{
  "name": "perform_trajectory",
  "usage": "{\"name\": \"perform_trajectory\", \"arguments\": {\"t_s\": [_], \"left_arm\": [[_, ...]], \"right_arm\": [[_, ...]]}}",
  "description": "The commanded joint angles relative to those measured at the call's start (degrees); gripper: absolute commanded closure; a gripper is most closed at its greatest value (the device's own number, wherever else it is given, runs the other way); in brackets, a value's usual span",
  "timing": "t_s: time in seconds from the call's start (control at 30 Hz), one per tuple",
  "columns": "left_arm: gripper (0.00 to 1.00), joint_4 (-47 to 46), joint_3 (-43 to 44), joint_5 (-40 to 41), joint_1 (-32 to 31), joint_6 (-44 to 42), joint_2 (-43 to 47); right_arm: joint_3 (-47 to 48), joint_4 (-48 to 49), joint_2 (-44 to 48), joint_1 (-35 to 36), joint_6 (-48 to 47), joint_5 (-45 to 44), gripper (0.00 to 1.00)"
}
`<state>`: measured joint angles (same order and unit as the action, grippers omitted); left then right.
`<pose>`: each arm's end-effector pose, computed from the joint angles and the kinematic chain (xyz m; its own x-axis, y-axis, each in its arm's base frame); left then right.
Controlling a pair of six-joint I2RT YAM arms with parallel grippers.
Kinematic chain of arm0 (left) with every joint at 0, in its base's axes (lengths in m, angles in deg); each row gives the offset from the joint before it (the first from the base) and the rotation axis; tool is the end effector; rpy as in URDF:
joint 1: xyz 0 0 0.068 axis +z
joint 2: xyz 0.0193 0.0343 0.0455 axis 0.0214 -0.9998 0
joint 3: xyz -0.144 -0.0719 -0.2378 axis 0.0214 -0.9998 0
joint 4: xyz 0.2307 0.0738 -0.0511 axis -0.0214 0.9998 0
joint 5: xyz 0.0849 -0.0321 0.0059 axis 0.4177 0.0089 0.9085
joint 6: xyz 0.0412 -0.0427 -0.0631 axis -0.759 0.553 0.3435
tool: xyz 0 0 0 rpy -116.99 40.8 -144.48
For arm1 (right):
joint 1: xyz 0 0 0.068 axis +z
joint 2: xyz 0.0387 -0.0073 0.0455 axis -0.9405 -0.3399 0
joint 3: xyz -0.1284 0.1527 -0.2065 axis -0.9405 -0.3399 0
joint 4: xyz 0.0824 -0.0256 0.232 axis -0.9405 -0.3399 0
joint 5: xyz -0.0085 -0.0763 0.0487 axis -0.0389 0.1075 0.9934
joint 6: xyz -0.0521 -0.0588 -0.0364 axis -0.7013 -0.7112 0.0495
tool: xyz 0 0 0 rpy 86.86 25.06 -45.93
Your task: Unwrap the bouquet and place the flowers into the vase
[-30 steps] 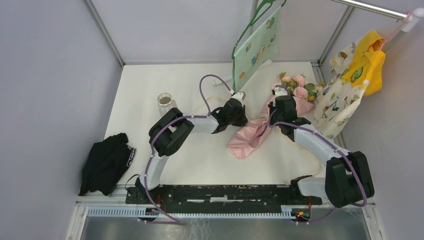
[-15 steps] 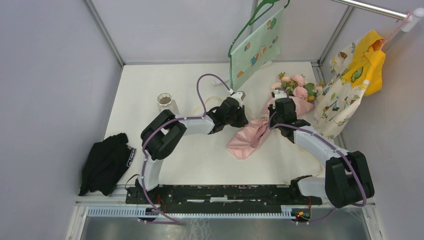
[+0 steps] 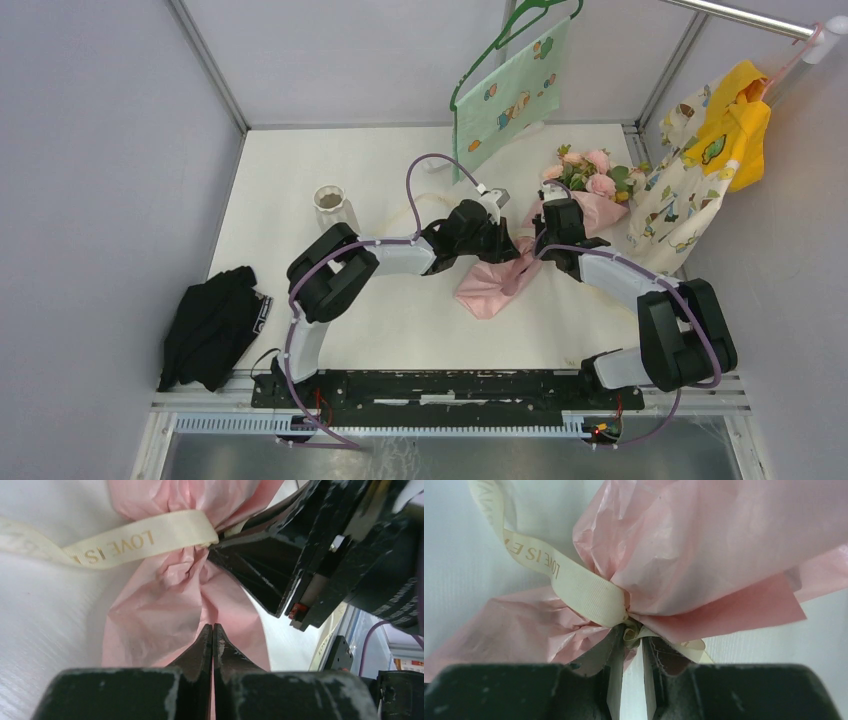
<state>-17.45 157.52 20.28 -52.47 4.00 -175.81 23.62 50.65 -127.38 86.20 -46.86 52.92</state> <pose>0.2894 -0.3909 0.1761 -0.7374 0.0257 -0.6750 0.5759 0.5462 -0.6083 0.2782 0.0643 0.1737 -0.7115 0.0093 -0.7026 0.0089 1.0000 0.0043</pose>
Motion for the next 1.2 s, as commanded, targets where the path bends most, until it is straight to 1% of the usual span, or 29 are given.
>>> {"name": "perform_trajectory", "arguments": {"t_s": [0.0, 0.07, 0.1, 0.17, 0.2, 0.33, 0.5, 0.7, 0.97, 1.07, 1.17], "left_arm": [[0.95, -3.63, 1.86, -3.07, -0.01, 2.93, -2.66], [0.95, -3.84, 2.13, -3.28, 0.00, 3.07, -3.46], [0.95, -3.85, 2.25, -3.22, -0.01, 3.08, -3.75], [0.95, -3.26, 2.57, -2.69, 0.01, 2.64, -4.41], [0.95, -2.73, 2.85, -2.33, 0.02, 2.37, -4.74], [0.96, -1.34, 3.92, -1.28, 0.01, 2.02, -6.61], [0.96, -0.33, 4.43, 0.48, 0.08, 1.70, -8.32], [0.96, 0.10, 4.44, 1.58, 0.29, 1.33, -9.47], [0.96, 0.25, 4.48, 1.85, 0.28, 1.53, -10.84], [0.96, 0.28, 4.15, 1.22, 0.29, 1.54, -9.38], [0.96, 1.01, 3.91, 1.31, 0.27, 0.22, -6.35]], "right_arm": [[2.04, 3.51, -2.56, -0.12, 0.28, -2.09, 0.76], [2.23, 4.12, -3.66, -0.16, 0.70, -1.87, 0.80], [2.07, 4.50, -4.00, -0.16, 0.89, -1.79, 0.84], [1.73, 4.93, -3.95, -0.26, 1.12, -1.35, 0.97], [1.63, 4.82, -3.57, -0.19, 1.15, -1.24, 1.00], [1.36, 3.67, -0.46, -0.15, 0.96, -1.00, 1.00], [1.75, 0.59, 5.73, -0.18, 0.13, -1.17, 1.00], [3.87, -2.09, 10.30, -0.16, -0.09, 1.22, 1.00], [6.02, -4.12, 13.25, -0.18, -0.89, 2.55, 1.00], [5.60, -4.51, 12.96, -0.18, -0.99, 2.97, 1.00], [4.74, -5.46, 12.70, -0.23, -0.24, 0.55, 1.00]]}}
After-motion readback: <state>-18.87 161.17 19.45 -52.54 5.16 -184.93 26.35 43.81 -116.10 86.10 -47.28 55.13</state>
